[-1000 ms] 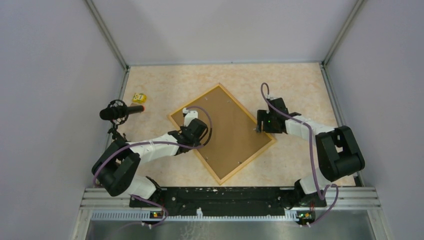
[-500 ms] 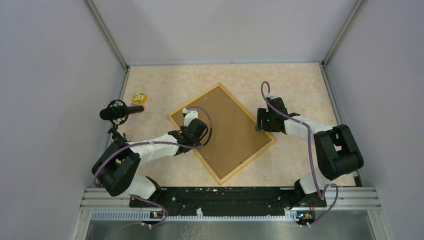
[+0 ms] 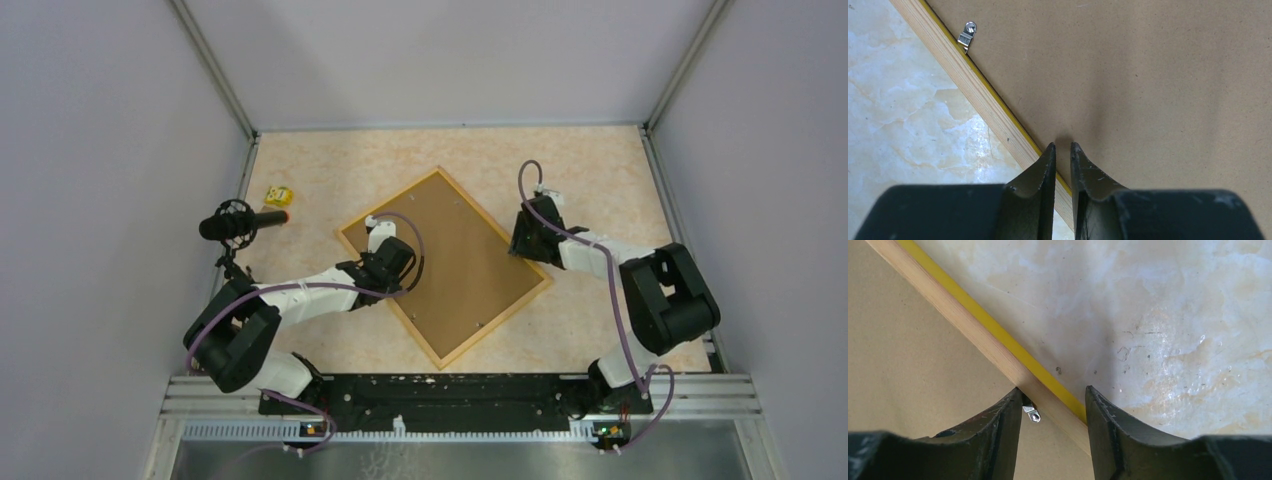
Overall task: Put the photo into the frame
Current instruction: Install the photo frame at the center of the board.
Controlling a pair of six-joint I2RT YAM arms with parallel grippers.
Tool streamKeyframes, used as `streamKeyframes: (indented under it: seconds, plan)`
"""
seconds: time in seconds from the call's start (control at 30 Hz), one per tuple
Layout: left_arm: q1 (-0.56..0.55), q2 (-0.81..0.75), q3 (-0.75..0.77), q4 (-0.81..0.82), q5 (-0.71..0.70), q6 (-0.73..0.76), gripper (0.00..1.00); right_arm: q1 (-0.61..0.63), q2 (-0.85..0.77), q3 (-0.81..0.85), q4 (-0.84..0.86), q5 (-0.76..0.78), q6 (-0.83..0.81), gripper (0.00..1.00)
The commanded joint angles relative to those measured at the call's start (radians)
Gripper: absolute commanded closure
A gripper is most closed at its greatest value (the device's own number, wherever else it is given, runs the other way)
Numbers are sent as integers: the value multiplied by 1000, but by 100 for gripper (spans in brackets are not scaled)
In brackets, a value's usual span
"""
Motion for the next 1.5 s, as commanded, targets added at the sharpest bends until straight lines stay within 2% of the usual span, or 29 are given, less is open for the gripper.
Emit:
streamKeyframes:
  seconds: [0.0, 0.27, 0.37, 0.57, 0.7, 1.03, 1.17, 1.27, 1.37, 1.47]
  plan:
    - [7, 29, -14, -72, 20, -3, 78, 13, 65, -36, -127, 125, 55, 55]
    - [6, 26, -15, -72, 19, -5, 78, 35, 39, -42, -165, 100, 51, 60]
    - [6, 29, -15, -72, 20, -3, 78, 36, 32, -24, -186, 34, 22, 55]
    - [6, 29, -14, -72, 20, -3, 78, 35, 0, 1, -290, -2, -5, 43]
    - [6, 39, -9, -73, 22, -1, 78, 35, -18, -7, -301, -11, -21, 43]
    - [6, 33, -13, -71, 23, -2, 78, 35, 85, 41, -275, 62, -13, 55]
    - [6, 31, -13, -70, 24, -1, 78, 35, 88, 39, -291, 75, 11, 69]
    - [4, 28, -15, -69, 26, 0, 78, 35, 64, 19, -285, 62, 21, 72]
    - [4, 22, -14, -69, 28, -1, 77, 35, 55, 31, -288, 19, 2, 68]
    - [4, 5, -18, -77, 25, -2, 72, 34, 40, 57, -303, -10, -25, 55]
